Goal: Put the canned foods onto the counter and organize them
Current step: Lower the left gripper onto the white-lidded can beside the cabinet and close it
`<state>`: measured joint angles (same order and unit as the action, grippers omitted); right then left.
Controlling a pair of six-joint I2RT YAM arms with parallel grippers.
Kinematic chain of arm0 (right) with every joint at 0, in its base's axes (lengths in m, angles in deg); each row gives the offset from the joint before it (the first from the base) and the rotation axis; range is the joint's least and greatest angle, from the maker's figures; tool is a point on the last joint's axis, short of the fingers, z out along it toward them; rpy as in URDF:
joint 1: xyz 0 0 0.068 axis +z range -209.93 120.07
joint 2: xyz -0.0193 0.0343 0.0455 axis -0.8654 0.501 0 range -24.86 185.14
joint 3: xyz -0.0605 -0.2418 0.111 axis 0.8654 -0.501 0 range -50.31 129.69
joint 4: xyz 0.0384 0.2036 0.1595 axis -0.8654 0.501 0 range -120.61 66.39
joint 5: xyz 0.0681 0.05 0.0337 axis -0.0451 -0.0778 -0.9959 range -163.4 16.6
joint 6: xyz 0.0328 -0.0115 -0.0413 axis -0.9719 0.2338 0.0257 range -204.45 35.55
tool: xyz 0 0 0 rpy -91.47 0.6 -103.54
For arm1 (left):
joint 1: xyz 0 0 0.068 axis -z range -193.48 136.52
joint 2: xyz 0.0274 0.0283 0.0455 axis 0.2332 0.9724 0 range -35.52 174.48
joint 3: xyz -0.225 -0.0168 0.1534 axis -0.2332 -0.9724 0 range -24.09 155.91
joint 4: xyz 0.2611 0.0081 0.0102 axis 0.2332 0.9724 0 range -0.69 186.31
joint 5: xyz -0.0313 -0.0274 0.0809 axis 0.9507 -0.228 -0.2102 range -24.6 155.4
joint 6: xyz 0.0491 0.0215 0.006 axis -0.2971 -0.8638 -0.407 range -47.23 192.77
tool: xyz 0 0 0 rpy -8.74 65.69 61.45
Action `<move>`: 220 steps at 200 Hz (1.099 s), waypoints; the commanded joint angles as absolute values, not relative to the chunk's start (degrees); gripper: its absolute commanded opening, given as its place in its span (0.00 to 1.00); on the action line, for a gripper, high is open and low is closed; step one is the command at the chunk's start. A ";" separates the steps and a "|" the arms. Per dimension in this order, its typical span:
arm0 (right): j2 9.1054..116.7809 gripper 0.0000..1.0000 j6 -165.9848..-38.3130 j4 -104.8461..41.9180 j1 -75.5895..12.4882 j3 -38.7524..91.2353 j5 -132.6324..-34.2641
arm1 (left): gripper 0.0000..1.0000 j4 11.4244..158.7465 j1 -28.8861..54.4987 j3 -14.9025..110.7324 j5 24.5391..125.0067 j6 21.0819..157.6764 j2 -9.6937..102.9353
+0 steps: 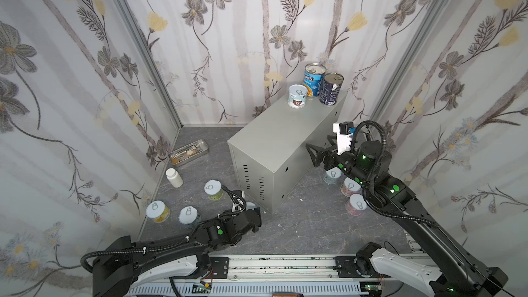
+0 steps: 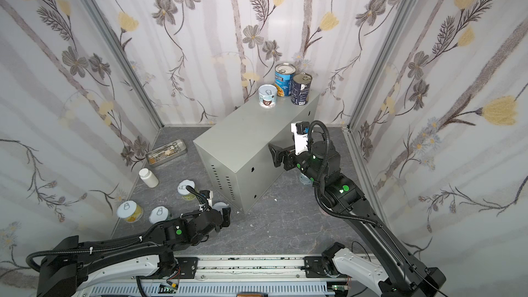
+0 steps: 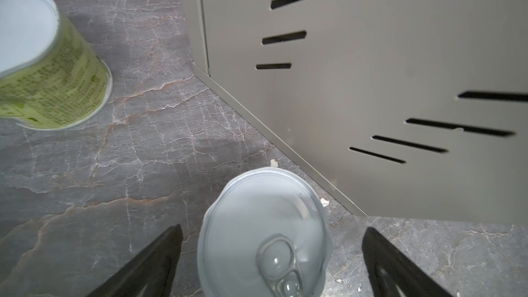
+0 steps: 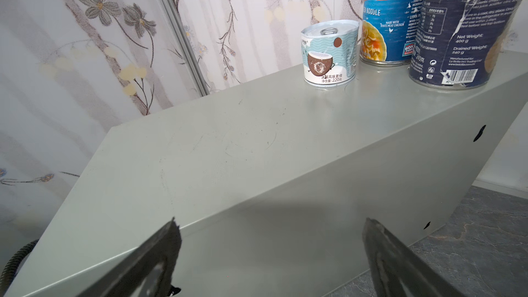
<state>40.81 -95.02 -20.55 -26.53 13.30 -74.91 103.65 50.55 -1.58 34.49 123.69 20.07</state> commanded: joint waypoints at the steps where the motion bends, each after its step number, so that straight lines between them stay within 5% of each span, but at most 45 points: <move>1: 40.20 1.00 -94.12 -23.02 -26.49 12.80 -74.33 | 1.00 100.88 50.59 -1.50 34.27 122.36 21.88; 220: 39.85 1.00 -94.30 -23.56 -26.45 11.57 -74.45 | 0.98 84.89 47.33 -7.28 39.15 121.07 36.37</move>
<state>39.72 -94.82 -20.96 -26.53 11.82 -74.91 85.93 47.57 -6.55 36.50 120.21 35.50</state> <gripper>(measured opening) 0.996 0.982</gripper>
